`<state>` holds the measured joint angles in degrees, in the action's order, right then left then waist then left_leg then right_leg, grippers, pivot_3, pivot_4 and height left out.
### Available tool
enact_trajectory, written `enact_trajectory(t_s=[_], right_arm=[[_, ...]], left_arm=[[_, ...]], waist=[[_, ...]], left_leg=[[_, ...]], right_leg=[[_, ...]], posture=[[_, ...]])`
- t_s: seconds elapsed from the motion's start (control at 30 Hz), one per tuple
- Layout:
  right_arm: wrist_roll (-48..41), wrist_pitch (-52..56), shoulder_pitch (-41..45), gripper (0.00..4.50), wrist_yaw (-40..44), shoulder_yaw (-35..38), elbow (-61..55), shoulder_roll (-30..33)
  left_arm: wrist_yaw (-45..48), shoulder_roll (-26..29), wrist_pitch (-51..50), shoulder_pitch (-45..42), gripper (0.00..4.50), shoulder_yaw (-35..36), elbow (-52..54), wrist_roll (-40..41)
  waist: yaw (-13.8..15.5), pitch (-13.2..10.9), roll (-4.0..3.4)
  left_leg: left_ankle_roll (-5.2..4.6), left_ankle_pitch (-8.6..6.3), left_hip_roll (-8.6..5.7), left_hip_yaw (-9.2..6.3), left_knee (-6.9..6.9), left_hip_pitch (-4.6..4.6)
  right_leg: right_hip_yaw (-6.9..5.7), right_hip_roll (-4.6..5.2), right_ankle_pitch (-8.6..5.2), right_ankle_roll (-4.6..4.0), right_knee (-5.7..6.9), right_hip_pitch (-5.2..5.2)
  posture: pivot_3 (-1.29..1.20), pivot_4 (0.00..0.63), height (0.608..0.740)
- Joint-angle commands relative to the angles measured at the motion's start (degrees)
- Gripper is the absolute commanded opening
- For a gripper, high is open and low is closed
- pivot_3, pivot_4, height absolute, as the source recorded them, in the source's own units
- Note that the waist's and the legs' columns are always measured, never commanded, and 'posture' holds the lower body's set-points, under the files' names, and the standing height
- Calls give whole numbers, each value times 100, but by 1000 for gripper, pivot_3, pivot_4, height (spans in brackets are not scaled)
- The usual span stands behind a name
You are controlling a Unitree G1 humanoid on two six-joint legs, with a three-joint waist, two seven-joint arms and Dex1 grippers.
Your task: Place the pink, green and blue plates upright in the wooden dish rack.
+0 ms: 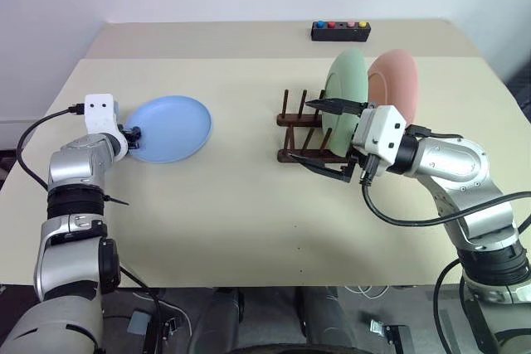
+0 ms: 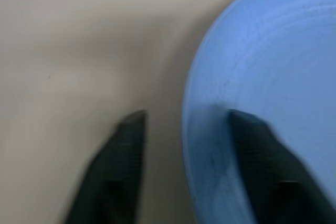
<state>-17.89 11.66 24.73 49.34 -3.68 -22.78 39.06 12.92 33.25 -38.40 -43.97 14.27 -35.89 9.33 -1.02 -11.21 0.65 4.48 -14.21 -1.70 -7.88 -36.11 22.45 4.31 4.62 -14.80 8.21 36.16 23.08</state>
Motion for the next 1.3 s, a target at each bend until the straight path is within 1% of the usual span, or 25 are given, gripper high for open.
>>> enact_trajectory(t_s=[0.03,0.07,0.17,0.27,0.37,0.43,0.5,0.57,0.7,0.87,0.97,1.03,1.3], right_arm=[[60,-103,-29,4500,-50,146,-277,34],[85,-113,-49,4500,-52,148,-271,38],[166,-153,-85,4500,-45,141,-248,51],[230,-169,-70,4500,-65,146,-233,43],[423,-184,88,4500,-171,128,-105,29],[627,-239,226,4500,-251,85,13,22],[865,-370,349,4500,-343,39,121,12],[1225,-592,519,4500,-491,-59,286,-13],[1759,-976,775,4500,-775,-202,506,-131],[2510,-1463,1075,4500,-1156,-383,724,-239],[2885,-1684,1220,4500,-1318,-501,858,-270],[3049,-1786,1272,4500,-1365,-574,932,-298],[3593,-2048,1391,4500,-1502,-808,1212,-413]], left_arm=[[21,-15,90,-113,446,49,101,38],[17,-36,86,-99,39,69,139,60],[-32,-86,121,-40,39,120,277,104],[-41,-315,556,48,39,446,736,418],[-136,-706,944,119,39,747,1531,783],[-196,-999,1183,140,39,810,2148,966],[-295,-1213,1322,157,39,651,2728,920],[-469,-1434,1483,88,39,333,3233,708],[-955,-1880,1608,-99,39,-147,3856,364],[-1218,-2215,1670,-225,39,-777,4465,-65],[-1324,-2349,1663,-293,39,-1094,4699,-319],[-1384,-2447,1613,-339,39,-1183,4783,-386],[-1342,-2839,1370,-391,39,-1408,5113,-340]], waist=[[1,1,1],[7,1,1],[16,3,1],[20,2,2],[35,-1,7],[30,-3,11],[26,-4,15],[23,-4,15],[25,-5,16],[2,-5,16],[13,-5,17],[14,-5,17],[9,-6,17]], left_leg=[[0,0,0,0,0,0],[0,0,0,0,-1,0],[3,2,-1,0,-4,-2],[3,2,-1,0,-3,0],[4,3,-1,-2,-4,2],[7,4,-1,-3,-6,4],[8,4,-1,-2,-5,4],[8,4,-1,-2,-2,4],[8,4,-2,0,-3,4],[8,4,-2,1,0,4],[9,5,-3,2,-1,5],[9,5,-3,2,-2,5],[9,5,-3,2,-1,5]], right_leg=[[0,0,0,0,0,0],[0,0,0,0,2,0],[0,2,1,0,4,-3],[0,3,1,0,3,-2],[-1,4,1,0,3,-1],[-2,5,2,-1,2,-1],[-1,5,2,-1,0,-1],[-1,5,2,-1,-1,1],[0,5,2,-1,-1,2],[1,4,2,-1,-2,2],[1,4,2,-1,-1,3],[1,4,2,-1,-2,2],[1,4,2,-1,-2,2]], posture=[[0,150,740],[0,150,740],[0,150,740],[0,150,740],[0,150,740],[0,150,740],[0,150,740],[0,150,740],[0,150,740],[0,150,740],[0,150,740],[0,150,740],[0,150,740]])
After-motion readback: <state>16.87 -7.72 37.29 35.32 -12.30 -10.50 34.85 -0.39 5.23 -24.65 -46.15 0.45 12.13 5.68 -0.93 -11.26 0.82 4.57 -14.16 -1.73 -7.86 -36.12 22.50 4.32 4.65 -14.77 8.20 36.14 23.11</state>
